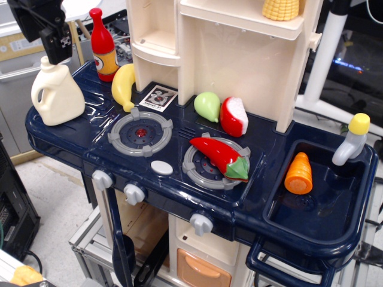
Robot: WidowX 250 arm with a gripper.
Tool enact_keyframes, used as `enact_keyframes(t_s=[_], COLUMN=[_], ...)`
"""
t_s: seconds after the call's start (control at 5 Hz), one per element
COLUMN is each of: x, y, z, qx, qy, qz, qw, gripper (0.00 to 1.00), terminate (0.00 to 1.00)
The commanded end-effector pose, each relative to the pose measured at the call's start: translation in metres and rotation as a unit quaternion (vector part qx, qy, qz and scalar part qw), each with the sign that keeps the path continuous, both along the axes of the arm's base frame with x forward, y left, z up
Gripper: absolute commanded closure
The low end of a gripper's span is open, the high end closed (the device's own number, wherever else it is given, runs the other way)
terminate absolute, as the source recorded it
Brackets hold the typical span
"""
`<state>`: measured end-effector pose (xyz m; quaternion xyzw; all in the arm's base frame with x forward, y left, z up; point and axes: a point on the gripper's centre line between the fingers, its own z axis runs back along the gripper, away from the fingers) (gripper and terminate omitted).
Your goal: Put detergent in sink
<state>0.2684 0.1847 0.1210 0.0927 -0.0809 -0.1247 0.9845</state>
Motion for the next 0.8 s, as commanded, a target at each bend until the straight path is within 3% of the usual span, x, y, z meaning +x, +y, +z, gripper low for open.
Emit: enact_keyframes(t_s=[0.0, 0.4, 0.6], x=[0.005, 0.001, -0.001], y=[0.011, 0.016, 0.020], z=[-0.001, -0.028, -0.041], qx=[-0.015, -0.062, -0.096], qy=[-0.024, -0.069, -0.098], qz=[-0.022, -0.038, -0.022], qw=[0.9994, 0.9949, 0.9903], gripper=[0.00, 0.00, 1.00], terminate=[0.00, 0.00, 0.00])
